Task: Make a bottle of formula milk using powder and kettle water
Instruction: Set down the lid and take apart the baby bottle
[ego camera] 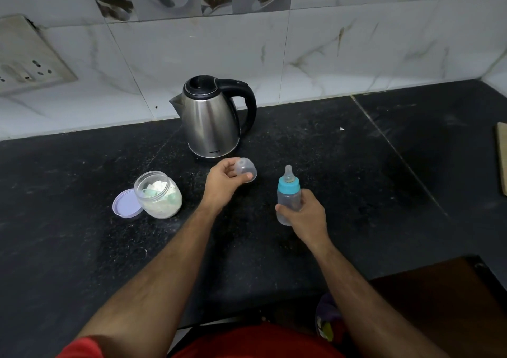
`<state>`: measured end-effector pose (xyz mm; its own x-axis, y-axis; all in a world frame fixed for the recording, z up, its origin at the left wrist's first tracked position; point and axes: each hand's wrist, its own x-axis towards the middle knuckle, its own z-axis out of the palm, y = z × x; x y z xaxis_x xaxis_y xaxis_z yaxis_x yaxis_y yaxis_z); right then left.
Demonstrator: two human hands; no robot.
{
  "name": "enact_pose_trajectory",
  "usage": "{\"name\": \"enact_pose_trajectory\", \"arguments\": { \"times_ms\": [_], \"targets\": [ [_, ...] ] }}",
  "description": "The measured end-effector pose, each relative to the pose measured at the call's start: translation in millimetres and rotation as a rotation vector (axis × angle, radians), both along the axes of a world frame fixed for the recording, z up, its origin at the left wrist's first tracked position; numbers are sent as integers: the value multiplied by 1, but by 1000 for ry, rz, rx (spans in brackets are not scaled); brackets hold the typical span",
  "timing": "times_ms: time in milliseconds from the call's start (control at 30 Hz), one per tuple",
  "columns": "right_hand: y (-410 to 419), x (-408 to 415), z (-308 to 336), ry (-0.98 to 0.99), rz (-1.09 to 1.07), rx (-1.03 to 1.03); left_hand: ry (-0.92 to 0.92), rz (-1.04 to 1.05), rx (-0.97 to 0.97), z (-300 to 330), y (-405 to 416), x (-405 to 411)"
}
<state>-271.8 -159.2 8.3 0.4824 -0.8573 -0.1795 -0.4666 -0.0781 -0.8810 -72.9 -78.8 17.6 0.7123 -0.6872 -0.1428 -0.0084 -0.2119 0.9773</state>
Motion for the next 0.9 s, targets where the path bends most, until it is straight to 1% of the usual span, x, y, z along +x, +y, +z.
{"name": "enact_pose_trajectory", "arguments": {
  "times_ms": [133,233,367,467,700,833,900],
  "targets": [
    [-11,-3,-2,22,-14,-14,-161,-41,199,-16,-14,2],
    [-15,-4,-1,20,-12,-18,-215,-73,245,-24,-27,3],
    [-18,-4,2,27,-7,-9,-242,-119,297,-29,-42,3],
    [-19,-3,3,32,0,-4,-264,-113,335,-33,-47,4],
    [-21,0,3,39,17,-14,-277,-104,393,-40,-47,8],
    [-22,0,2,26,18,-4,-273,-84,367,-34,-41,5],
    [-22,1,2,17,21,-3,-318,-6,319,-29,-36,2]
  ]
}}
